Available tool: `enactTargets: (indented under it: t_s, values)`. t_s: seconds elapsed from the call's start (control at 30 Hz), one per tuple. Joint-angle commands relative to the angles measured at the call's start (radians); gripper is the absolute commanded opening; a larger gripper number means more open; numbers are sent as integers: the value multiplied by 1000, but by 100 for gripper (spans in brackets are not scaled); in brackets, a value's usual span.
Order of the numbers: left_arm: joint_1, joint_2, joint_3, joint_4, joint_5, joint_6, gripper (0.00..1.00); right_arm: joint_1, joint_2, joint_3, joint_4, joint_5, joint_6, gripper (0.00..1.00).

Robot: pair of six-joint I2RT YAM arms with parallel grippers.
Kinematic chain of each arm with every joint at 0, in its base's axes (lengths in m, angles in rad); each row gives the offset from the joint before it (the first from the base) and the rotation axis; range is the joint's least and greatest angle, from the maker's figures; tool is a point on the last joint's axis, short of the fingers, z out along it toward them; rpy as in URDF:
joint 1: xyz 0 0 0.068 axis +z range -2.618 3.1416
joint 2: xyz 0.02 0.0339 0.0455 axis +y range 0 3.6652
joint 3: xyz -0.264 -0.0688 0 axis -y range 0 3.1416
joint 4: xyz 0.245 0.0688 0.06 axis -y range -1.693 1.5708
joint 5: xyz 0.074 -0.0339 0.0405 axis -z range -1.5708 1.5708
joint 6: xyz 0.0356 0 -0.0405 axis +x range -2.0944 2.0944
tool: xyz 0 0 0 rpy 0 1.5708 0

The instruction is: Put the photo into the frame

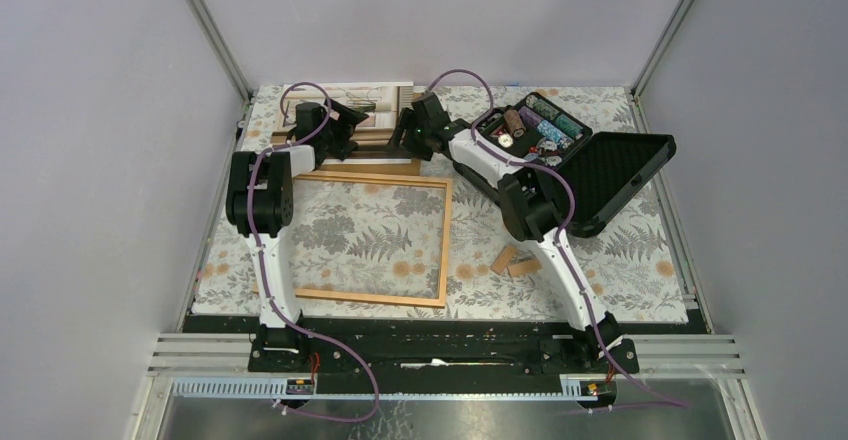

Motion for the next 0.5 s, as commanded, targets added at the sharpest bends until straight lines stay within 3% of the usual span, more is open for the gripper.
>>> enactTargets:
  t_s: [0.0, 0.23, 0.47]
  values:
    - [7, 52, -42, -117, 1, 19, 99, 29, 99, 38, -84, -30, 21, 74]
    - [14, 55, -45, -113, 14, 23, 99, 29, 128, 80, -77, -65, 35, 74]
    - [15, 52, -33, -125, 15, 48, 99, 29, -38, -91, -151, 122, -74, 75]
